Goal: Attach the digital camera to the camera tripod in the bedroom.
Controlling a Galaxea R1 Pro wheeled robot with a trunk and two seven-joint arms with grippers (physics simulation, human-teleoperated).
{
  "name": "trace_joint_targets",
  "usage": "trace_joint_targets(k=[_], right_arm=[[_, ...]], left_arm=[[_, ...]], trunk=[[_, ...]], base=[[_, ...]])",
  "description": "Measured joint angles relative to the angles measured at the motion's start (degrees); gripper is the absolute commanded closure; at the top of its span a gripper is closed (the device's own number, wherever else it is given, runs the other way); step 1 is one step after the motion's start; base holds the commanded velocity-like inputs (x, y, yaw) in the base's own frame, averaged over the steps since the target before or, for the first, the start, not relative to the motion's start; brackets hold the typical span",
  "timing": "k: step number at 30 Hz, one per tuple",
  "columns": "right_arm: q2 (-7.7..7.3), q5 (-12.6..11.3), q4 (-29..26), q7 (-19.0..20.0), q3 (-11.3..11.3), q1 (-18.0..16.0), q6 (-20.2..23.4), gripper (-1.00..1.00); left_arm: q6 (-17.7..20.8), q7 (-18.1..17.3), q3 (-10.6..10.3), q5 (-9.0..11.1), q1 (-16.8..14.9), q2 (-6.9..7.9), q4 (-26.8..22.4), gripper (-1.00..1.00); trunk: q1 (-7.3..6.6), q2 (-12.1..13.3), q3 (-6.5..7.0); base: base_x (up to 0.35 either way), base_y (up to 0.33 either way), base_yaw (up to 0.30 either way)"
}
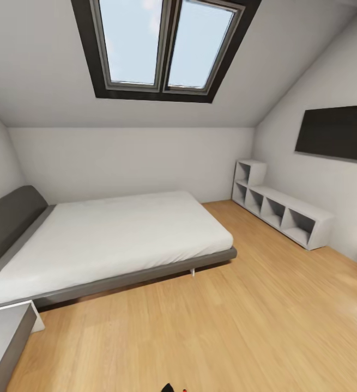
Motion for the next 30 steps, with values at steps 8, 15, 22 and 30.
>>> trace_joint_targets(k=[8, 15, 22, 30], right_arm=[[-0.94, -0.18, -0.71, 0.34, -0.05, -0.03, -0.08, -1.0], [-1.13, -0.27, -0.8, 0.4, -0.08, -0.09, -0.03, -1.0], [-1.23, -0.29, -0.85, 0.45, -0.18, -0.16, 0.09, -1.0], [-1.3, -0.3, -0.89, 0.44, -0.19, -0.85, 0.22, -1.0]], left_arm=[[-0.09, -0.01, 0.01, 0.02, -0.06, 0.0, -0.03, -1.0], [-0.04, 0.02, 0.01, 0.07, -0.13, -0.01, -1.24, -1.0], [0.17, 0.02, 0.01, 0.2, -0.65, 0.05, -2.72, -1.0], [0.44, -0.21, 0.01, 0.24, -0.8, 0.02, -5.12, -1.0]], trunk=[[0.0, 0.0, 0.0], [0.0, 0.0, 0.0], [0.0, 0.0, 0.0], [0.0, 0.0, 0.0]], base=[[0.0, 0.247, -0.009], [0.0, 0.074, -0.099], [0.0, 0.018, -0.144], [0.0, 0.005, -0.158]])
